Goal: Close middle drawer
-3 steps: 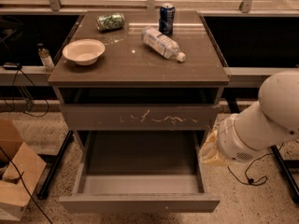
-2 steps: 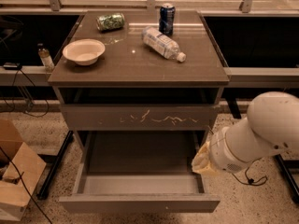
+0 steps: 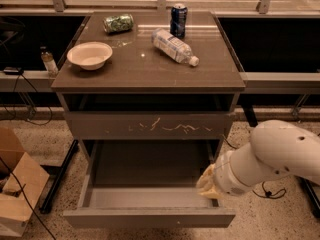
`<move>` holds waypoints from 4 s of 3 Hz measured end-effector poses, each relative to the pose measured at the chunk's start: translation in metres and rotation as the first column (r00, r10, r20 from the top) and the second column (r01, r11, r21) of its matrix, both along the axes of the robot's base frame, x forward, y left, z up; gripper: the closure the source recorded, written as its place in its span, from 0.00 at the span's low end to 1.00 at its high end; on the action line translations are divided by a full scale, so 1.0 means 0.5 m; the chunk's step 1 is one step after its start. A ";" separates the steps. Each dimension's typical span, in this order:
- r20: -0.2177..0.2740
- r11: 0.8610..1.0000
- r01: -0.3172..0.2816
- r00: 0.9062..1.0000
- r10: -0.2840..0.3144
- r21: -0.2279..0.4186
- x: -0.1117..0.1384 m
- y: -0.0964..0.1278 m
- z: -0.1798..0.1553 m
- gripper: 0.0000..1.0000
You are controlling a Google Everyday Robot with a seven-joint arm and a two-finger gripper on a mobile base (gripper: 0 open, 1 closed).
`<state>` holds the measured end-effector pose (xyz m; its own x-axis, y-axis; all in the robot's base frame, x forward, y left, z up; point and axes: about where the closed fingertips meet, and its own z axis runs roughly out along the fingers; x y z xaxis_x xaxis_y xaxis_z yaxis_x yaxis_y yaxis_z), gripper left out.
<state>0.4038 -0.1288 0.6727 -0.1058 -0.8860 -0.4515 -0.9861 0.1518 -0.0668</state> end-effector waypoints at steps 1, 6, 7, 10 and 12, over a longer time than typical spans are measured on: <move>0.037 0.999 -0.039 0.999 0.038 0.011 0.010 0.044 -0.023 1.00; -0.102 0.998 0.008 0.995 -0.002 0.058 0.000 0.042 -0.253 1.00; -0.176 0.998 0.051 0.983 -0.046 0.025 -0.011 0.027 -0.348 1.00; -0.292 0.993 0.118 0.950 -0.107 0.019 -0.025 -0.004 -0.500 1.00; -0.295 0.989 0.141 0.948 -0.121 0.049 -0.005 -0.012 -0.527 1.00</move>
Offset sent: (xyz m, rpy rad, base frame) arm 0.0114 0.0298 -0.0770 0.1471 -0.0098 0.0462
